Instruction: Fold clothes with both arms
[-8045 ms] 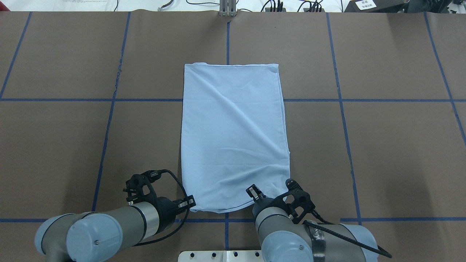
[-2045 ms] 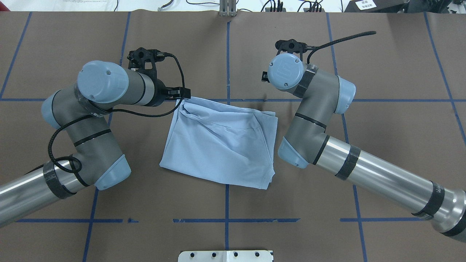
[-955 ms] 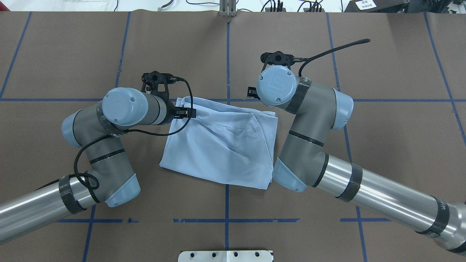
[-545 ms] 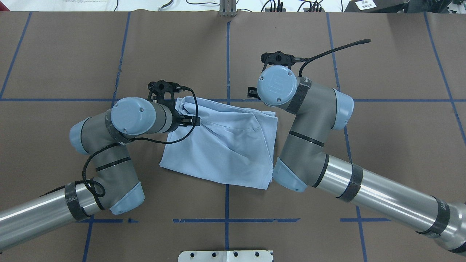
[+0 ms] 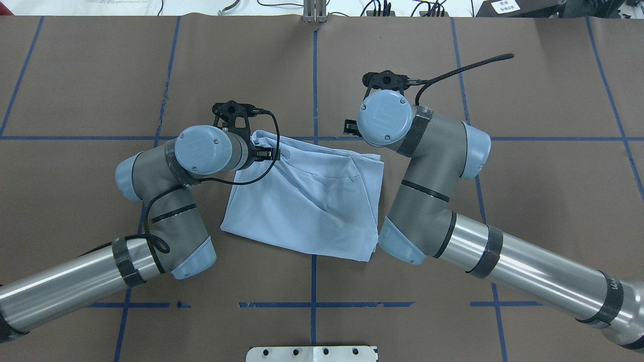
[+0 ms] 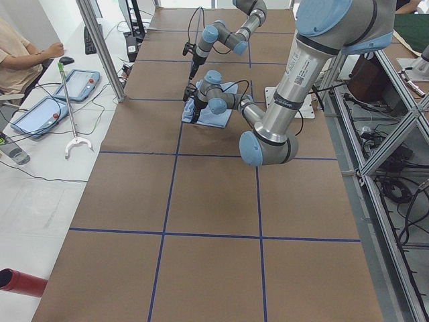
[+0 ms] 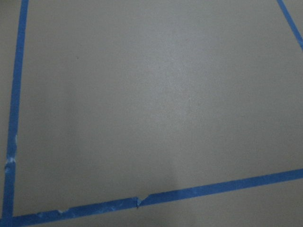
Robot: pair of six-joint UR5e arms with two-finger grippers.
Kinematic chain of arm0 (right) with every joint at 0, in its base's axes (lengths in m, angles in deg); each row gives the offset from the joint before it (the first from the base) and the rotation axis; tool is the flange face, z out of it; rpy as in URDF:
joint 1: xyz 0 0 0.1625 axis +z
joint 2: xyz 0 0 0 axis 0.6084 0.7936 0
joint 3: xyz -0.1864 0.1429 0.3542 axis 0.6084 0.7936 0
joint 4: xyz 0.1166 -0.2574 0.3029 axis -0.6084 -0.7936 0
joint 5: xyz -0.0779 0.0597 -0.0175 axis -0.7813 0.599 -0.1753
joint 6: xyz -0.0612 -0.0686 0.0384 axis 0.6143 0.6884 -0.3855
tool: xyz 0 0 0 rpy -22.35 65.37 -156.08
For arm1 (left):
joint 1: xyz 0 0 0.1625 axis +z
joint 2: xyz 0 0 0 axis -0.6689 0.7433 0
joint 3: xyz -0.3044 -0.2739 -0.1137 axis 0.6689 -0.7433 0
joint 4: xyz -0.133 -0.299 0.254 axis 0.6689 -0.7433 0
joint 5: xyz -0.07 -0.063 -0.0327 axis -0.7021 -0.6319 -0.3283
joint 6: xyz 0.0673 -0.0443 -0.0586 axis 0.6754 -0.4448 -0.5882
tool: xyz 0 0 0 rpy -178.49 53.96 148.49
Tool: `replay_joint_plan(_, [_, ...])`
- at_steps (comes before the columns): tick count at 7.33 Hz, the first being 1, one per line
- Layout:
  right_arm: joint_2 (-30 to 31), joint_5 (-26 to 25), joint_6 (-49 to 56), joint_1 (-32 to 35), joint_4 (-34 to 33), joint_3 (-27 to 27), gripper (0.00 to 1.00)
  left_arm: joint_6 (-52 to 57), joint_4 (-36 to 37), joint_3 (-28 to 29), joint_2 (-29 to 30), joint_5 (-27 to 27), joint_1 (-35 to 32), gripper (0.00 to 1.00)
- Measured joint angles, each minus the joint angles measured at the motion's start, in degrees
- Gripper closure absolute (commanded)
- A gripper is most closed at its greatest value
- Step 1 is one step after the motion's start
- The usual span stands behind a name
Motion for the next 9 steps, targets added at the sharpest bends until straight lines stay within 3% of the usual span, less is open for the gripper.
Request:
replay_joint_plan(3, [0.0, 0.0, -0.2, 0.0, 0.3, 0.0, 0.0, 1.1, -0.5, 10.8, 7.5, 0.3, -4.0, 0.0])
replay_joint_plan(4, [0.0, 0.1, -0.6, -0.1, 0.4, -0.4, 0.0, 2.0, -1.1, 11.7, 8.1, -0.6, -5.2, 0.0])
replay_joint_plan(7, [0.3, 0.0, -5.5, -2.8, 1.4, -3.6, 0.03, 8.9, -4.8, 9.1, 6.3, -10.9, -10.9, 0.0])
replay_joint_plan(8, [1.0, -0.5, -7.7, -4.6, 3.1, -3.8, 0.27, 10.5, -5.2, 8.2, 5.4, -11.9, -12.0, 0.0])
replay_joint_plan(9, [1.8, -1.0, -9.2, -5.9, 4.8, -3.7, 0.4, 11.4, -5.5, 7.8, 4.9, -12.3, -12.7, 0.0])
